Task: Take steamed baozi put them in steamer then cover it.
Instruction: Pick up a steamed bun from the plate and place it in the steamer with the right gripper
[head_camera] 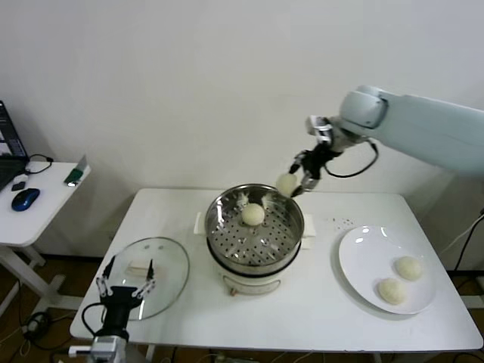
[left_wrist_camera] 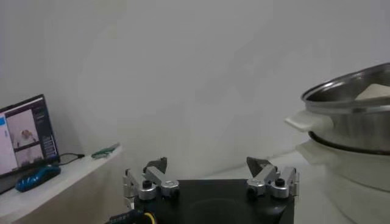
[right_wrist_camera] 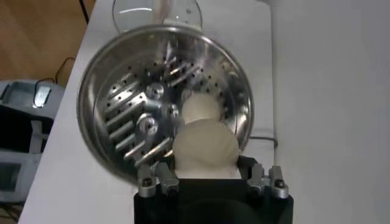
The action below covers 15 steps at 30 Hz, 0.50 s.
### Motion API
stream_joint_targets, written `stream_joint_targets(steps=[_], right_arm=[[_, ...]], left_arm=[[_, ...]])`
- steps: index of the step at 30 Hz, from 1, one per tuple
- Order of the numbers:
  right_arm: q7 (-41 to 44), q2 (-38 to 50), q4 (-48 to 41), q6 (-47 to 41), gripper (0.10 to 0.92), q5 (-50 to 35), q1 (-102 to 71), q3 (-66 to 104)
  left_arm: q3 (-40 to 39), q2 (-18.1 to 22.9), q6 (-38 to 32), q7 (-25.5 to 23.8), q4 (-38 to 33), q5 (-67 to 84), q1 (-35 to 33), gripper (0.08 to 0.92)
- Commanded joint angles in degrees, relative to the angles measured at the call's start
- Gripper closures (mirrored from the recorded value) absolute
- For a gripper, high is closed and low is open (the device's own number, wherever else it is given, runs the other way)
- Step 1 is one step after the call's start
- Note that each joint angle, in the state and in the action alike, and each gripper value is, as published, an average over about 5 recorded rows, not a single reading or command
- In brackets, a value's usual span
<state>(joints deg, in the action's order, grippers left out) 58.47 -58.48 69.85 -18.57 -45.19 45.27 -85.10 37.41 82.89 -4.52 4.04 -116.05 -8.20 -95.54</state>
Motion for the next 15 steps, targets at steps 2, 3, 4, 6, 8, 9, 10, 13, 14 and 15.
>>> stream_joint_targets(steps=[2, 3, 4, 6, 8, 9, 10, 13, 14, 15], right_arm=[[-2.82, -13.29, -2.96, -2.05, 0.355, -1.59, -5.15, 0.06], [-2.94, -14.03, -3.29, -2.07, 0.355, -1.09, -6.09, 0.20], [-3.02, -14.80, -3.63, -2.08, 0.355, -0.51, -7.12, 0.36], [-3.14, -16.00, -4.22, -2.07, 0.355, 0.42, -8.88, 0.58], [-3.17, -17.07, -4.88, -2.03, 0.355, 1.33, -10.61, 0.78], [-3.14, -17.43, -5.16, -2.00, 0.355, 1.76, -11.25, 0.82], [-3.06, -17.77, -5.44, -1.93, 0.355, 2.31, -11.89, 0.82], [-2.78, -18.34, -6.02, -1.64, 0.355, 3.82, -13.08, 0.55], [-2.72, -18.47, -6.23, -1.55, 0.355, 4.29, -13.42, 0.52], [-2.69, -18.56, -6.43, -1.47, 0.355, 4.65, -13.69, 0.52]], left_arm=[[0.31, -0.32, -0.21, 0.01, 0.22, 0.12, -0.23, 0.177], [0.45, -0.46, -0.30, 0.02, 0.36, 0.17, -0.24, 0.177], [0.58, -0.60, -0.40, 0.04, 0.49, 0.23, -0.25, 0.177], [0.74, -0.71, -0.50, 0.11, 0.68, 0.31, -0.24, 0.177], [0.89, -0.68, -0.60, 0.17, 0.85, 0.31, -0.21, 0.177], [0.94, -0.63, -0.63, 0.21, 0.91, 0.30, -0.18, 0.177], [0.99, -0.60, -0.67, 0.24, 0.96, 0.30, -0.17, 0.177], [1.10, -0.62, -0.73, 0.28, 1.07, 0.29, -0.13, 0.177], [1.14, -0.67, -0.76, 0.30, 1.15, 0.30, -0.14, 0.177], [1.17, -0.73, -0.79, 0.33, 1.26, 0.34, -0.16, 0.177]])
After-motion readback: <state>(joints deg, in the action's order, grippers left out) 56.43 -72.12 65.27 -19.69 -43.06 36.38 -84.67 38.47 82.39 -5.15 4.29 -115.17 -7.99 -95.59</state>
